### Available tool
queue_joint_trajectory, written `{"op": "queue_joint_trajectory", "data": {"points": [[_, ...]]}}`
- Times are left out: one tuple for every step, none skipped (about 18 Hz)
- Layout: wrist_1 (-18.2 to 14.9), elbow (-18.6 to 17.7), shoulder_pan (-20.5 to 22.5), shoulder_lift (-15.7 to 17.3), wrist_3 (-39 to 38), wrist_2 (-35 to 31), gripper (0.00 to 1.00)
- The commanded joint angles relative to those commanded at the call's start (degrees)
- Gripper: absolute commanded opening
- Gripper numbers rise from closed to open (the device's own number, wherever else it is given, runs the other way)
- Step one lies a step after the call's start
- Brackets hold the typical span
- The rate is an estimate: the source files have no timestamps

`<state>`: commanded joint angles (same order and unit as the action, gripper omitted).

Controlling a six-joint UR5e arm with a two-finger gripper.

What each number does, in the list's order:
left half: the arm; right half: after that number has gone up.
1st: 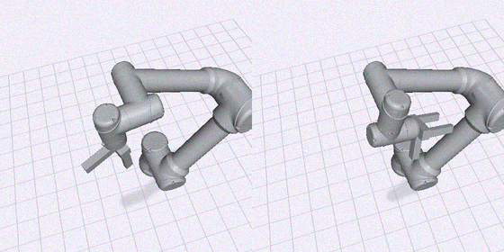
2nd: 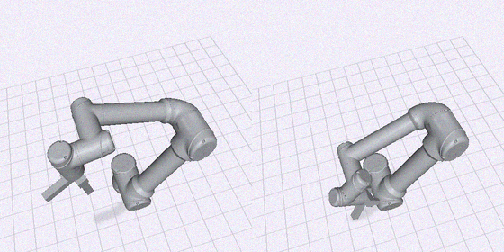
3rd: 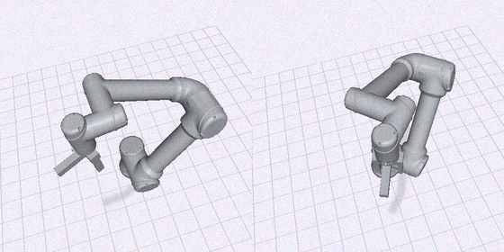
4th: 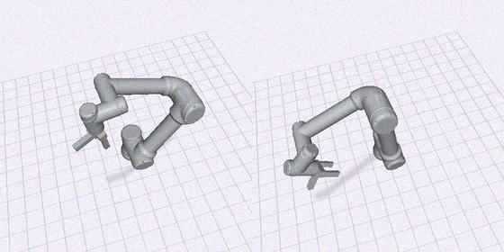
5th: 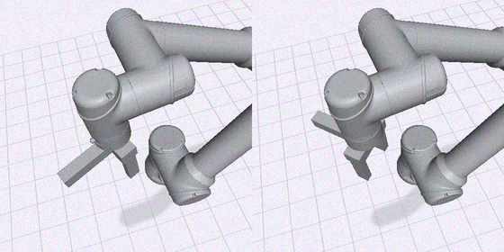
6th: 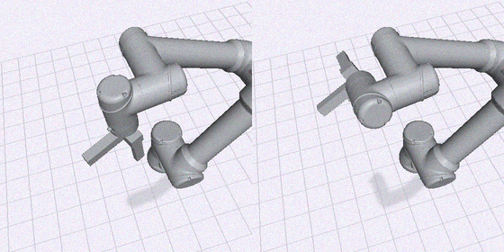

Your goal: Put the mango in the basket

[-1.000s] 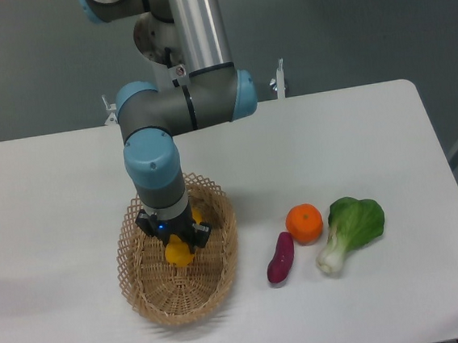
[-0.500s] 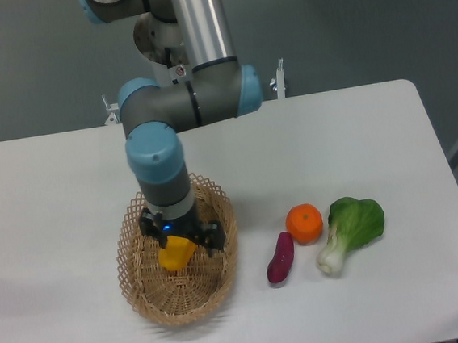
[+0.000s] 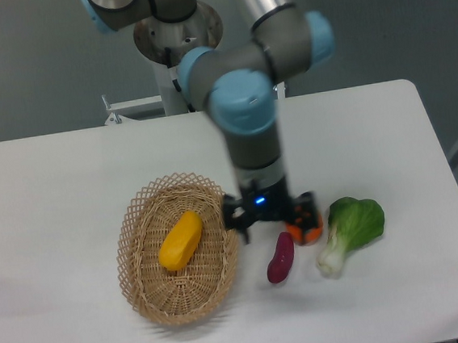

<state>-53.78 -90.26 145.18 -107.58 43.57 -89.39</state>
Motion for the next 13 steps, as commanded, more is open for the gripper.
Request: {"op": "queue_joint_trajectory", "data": {"points": [[-1.1,0.3,1.3,0.4,2.6,0.2,1.0],[-2.2,0.4,2.6,1.0,5.4,0.4,1.0],[-3.5,0.4,4.0,1.3,8.3,0.4,1.0],[-4.7,0.4,5.3,1.7,11.2,0.4,1.0],[-5.6,0.4,6.4,1.9,13.9,0.4,1.0],[-6.5,0.4,7.6,2.4,16.5,0.4,1.0],[-7.4,0.4,8.9,2.9,19.2,0.4,1.0],[-8.3,0.4,9.9,3.4,21.6,0.4,1.0],[-9.1,0.4,10.7,3.7,24.0,0.4,1.0],[-10.2,0.4,11.5,3.9,26.3,0.4,1.0],[-11.2,0.4,12.1,4.0,28.3,0.4,1.0],[-11.6,0.4,12.7,4.4,30.1,0.4,1.0],[-11.7,0.4,13.0,4.6,31.5,0.4,1.0]]}}
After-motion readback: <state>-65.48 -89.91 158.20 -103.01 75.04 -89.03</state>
